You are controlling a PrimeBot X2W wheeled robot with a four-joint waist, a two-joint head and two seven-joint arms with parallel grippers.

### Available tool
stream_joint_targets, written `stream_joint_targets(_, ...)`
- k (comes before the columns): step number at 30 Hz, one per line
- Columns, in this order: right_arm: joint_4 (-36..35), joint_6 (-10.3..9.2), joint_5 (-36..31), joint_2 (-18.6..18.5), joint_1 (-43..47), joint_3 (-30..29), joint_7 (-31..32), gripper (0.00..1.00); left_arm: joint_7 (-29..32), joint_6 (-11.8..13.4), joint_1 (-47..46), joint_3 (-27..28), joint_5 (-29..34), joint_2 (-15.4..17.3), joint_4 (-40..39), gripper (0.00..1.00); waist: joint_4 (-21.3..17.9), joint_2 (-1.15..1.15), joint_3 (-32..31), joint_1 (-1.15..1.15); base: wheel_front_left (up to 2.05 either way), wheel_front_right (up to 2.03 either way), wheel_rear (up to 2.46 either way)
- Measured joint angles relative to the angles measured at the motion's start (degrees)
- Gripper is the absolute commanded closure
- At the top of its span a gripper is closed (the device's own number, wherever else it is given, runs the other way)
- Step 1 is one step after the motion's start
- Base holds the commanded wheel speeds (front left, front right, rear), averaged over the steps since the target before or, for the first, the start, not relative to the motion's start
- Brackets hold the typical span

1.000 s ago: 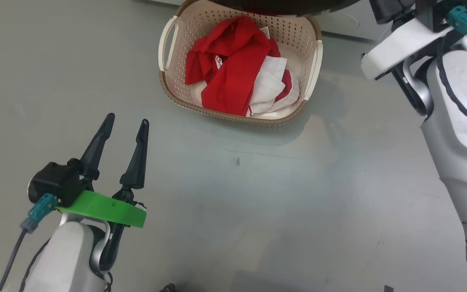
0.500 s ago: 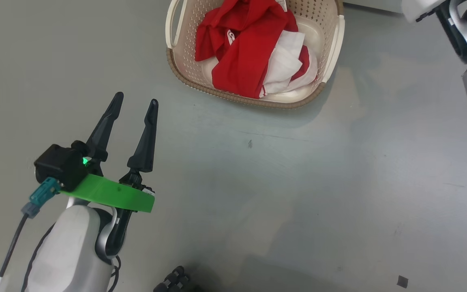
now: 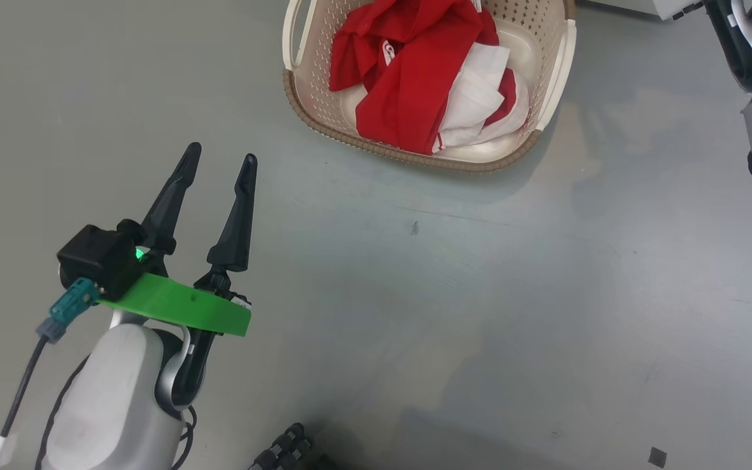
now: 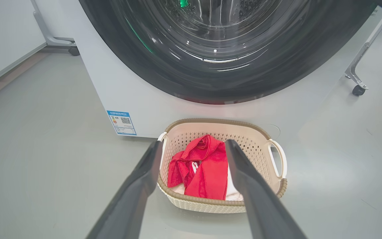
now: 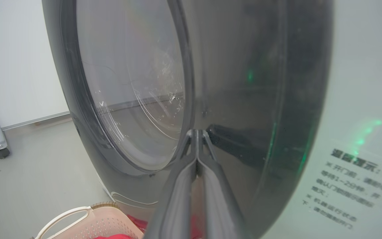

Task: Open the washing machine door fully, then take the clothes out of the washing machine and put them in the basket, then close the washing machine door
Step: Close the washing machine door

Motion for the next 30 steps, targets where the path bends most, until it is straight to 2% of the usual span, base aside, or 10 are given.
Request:
stream_joint_targets(13,5.9,-0.59,0.0,-0.5,5.7,0.9,-3.7,1.00,0.0,0.0,-0.2,0.5,0.1,-0.1,2.1,0.00,-0.5,0.00,-4.8,0.00,0.00,0.00,0.00)
stream_joint_targets(21,6.5,-0.59,1.7,2.0,13.3,1.5,-5.0,1.00,0.0,0.0,1.4,2.1,1.3,0.5,3.6,0.00,-2.0,0.00,-9.9,0.00,0.00,0.00,0.00)
stream_joint_targets(30,6.3,-0.64,4.1,4.8,21.6,0.9,-5.1,1.00,0.0,0.0,5.6,4.0,3.0,2.3,4.8,0.00,-5.5,0.00,-16.3,0.00,0.00,0.00,0.00)
